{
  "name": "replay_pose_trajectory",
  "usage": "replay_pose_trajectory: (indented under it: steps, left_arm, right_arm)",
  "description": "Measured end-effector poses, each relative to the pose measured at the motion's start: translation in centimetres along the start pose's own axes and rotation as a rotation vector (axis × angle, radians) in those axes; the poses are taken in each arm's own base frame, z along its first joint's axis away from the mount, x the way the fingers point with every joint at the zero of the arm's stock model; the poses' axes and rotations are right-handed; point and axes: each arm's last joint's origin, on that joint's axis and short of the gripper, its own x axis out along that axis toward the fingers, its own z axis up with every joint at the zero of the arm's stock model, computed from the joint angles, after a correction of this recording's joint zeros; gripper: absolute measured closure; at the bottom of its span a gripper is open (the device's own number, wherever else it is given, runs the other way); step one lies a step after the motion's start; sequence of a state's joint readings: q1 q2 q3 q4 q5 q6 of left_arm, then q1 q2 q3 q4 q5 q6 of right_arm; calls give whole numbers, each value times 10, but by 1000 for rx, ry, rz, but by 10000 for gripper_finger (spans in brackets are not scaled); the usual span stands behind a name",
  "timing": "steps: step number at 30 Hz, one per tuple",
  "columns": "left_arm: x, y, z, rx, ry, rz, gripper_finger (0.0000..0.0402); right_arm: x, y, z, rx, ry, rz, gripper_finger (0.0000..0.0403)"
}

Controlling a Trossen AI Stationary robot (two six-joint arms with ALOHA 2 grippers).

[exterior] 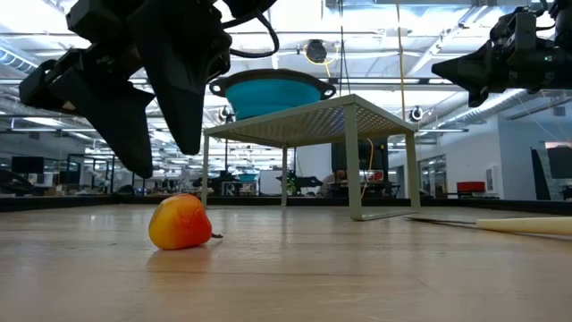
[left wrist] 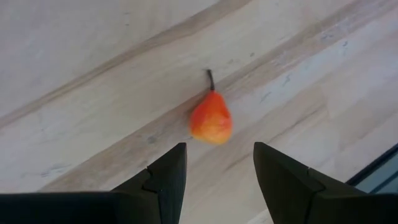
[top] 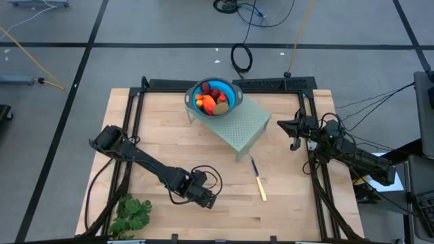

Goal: Pick & Place Fruit
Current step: Put the pear into the blue strainer bowl on the shelf

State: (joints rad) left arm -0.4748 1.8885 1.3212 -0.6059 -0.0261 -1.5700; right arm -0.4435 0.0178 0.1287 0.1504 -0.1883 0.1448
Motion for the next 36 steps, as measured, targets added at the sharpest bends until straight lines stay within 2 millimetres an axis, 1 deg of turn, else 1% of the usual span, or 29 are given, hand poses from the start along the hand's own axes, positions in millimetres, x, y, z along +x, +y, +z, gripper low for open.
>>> replay_pose_trajectory:
  steps: [4, 11, 23, 28, 36]
  left_arm:
    - [0, 1, 4, -6, -9, 6, 218]
    - [8, 1, 8, -14, -16, 19, 218]
    - [41, 6, 6, 4, 28, 79, 218]
    - [42, 7, 6, 37, 47, 86, 218]
    - [43, 8, 6, 39, 56, 92, 218]
  right_arm:
    - [0, 0, 0, 0, 1, 0, 403]
    - [0, 0, 0, 0, 1, 0, 403]
    - [0, 0, 0, -6, 0, -1, 403]
    - [0, 0, 0, -8, -1, -1, 403]
    - [0, 0, 0, -8, -2, -2, 403]
